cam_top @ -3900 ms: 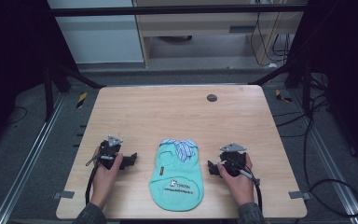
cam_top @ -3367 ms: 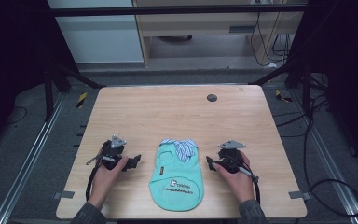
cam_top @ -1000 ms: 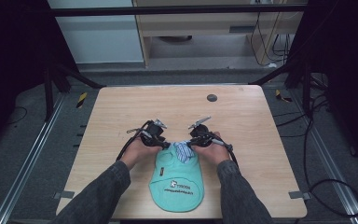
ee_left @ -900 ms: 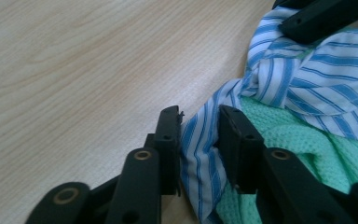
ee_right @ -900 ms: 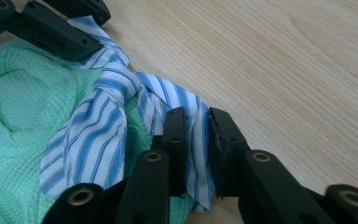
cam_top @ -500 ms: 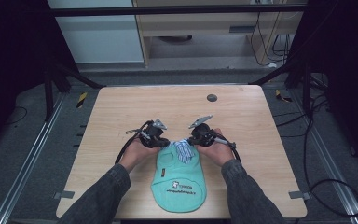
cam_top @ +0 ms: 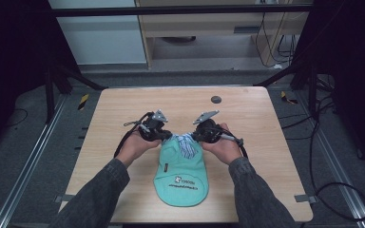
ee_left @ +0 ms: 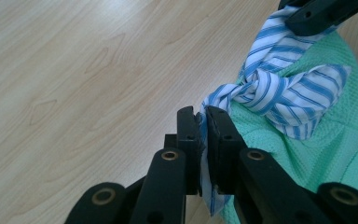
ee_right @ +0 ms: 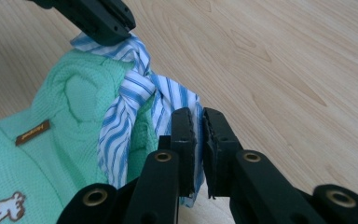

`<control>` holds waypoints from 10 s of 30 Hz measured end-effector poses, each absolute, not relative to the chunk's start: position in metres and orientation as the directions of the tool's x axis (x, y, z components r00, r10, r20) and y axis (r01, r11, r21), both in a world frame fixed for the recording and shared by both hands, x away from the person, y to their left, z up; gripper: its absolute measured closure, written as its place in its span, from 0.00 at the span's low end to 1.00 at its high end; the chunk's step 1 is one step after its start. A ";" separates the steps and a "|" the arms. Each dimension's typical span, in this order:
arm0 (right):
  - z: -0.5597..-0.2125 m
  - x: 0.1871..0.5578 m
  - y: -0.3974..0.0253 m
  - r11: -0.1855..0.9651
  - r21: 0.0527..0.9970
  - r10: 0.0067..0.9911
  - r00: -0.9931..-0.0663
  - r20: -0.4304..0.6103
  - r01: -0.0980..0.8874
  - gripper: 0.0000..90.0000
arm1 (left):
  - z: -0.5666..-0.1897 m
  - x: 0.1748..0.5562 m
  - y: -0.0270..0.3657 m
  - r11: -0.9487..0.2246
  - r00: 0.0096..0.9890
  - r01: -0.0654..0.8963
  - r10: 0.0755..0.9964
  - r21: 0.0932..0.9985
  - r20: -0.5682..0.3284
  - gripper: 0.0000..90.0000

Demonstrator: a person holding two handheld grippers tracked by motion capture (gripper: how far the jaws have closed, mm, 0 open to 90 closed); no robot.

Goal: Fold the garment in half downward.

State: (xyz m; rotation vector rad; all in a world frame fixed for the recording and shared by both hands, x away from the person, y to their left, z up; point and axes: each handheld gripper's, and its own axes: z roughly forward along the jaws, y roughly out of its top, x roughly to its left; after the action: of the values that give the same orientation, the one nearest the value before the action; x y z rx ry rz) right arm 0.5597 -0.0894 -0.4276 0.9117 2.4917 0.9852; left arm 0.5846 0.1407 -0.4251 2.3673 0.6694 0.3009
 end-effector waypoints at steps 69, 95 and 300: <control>-0.364 0.606 -0.086 0.633 0.676 0.652 -0.730 -0.204 0.377 0.94 | -0.361 0.623 0.130 -0.665 0.820 0.301 0.546 0.683 0.171 0.93; -0.380 0.573 -0.086 0.676 0.657 0.612 -0.751 -0.248 0.334 0.94 | -0.376 0.592 0.122 -0.702 0.826 0.258 0.517 0.663 0.226 0.93; -0.472 0.440 -0.124 0.664 0.641 0.589 -0.797 -0.132 0.385 0.61 | -0.478 0.462 0.180 -0.605 0.840 0.335 0.539 0.723 0.062 0.57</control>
State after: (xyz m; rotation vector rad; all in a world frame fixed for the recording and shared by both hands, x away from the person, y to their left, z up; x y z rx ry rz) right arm 0.4403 -0.1240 -0.4721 0.7734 2.5534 0.8739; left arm 0.4624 0.1801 -0.4778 2.2709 0.6332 0.3547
